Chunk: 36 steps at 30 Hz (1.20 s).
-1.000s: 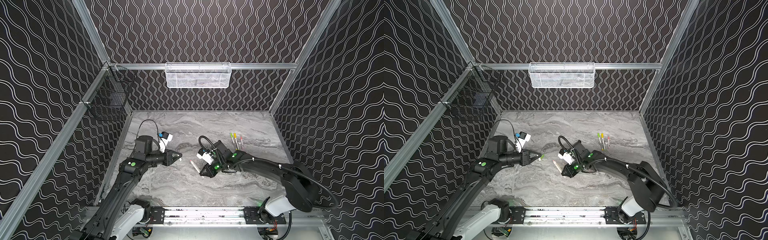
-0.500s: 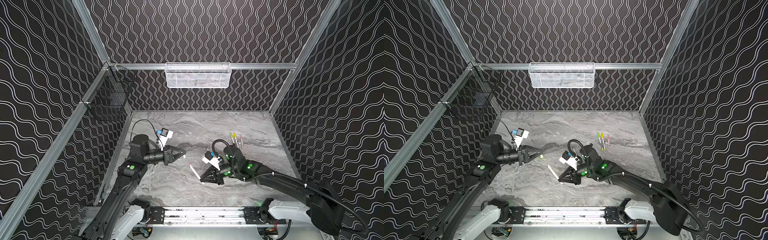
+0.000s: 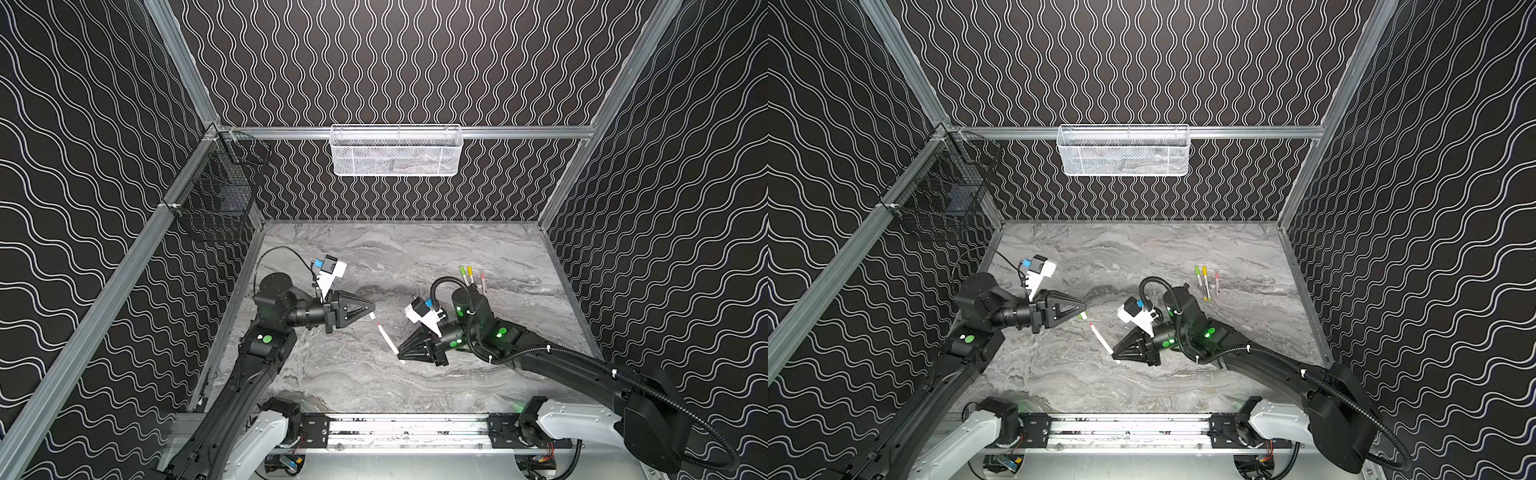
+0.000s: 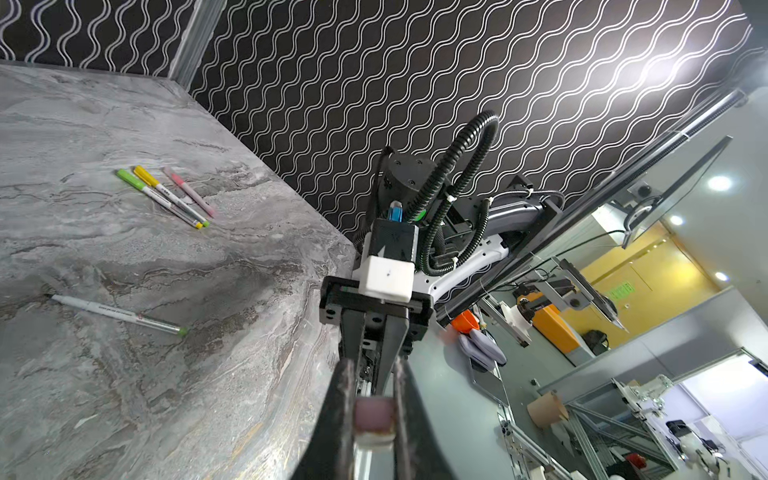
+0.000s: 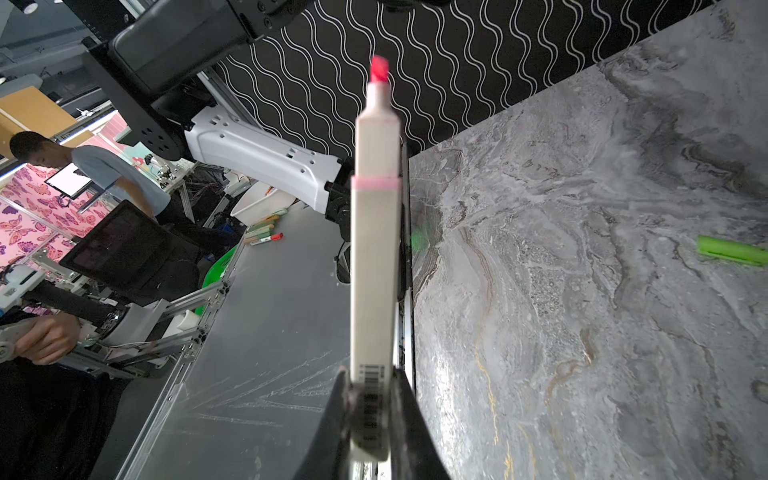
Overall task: Insert the pens into the pen caps
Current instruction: 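Bring the highlighter end up to the pink cap held by the left gripper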
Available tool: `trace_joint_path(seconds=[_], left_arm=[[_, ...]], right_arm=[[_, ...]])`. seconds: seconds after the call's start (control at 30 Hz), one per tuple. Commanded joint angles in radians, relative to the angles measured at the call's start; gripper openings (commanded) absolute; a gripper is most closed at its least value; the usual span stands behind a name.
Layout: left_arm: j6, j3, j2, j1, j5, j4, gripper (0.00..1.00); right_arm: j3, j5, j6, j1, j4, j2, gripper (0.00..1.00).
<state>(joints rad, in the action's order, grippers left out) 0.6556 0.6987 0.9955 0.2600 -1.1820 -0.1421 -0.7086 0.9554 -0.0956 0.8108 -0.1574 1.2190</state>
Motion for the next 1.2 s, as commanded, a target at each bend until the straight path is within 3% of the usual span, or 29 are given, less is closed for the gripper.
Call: trace_joint_path(seconds=[0.0,0.5,0.77,1.17], left_arm=[[-0.034,0.012,-0.002,0.017,-0.005,0.018,0.01],[-0.063,0.019,-0.008,0.039,0.016,0.05,0.02],[-0.015,0.002,0.004,0.062,-0.013,-0.021,0.04],[-0.091,0.029,0.002,0.128,-0.017,0.073,0.1]], right_arm=[[-0.02,0.018,-0.013,0.001,-0.069,0.009,0.13],[-0.037,0.051,-0.044,0.003,-0.135,0.007,0.14],[-0.042,0.035,-0.068,0.004,-0.184,0.013,0.14],[-0.091,0.043,-0.131,0.002,-0.299,0.042,0.13]])
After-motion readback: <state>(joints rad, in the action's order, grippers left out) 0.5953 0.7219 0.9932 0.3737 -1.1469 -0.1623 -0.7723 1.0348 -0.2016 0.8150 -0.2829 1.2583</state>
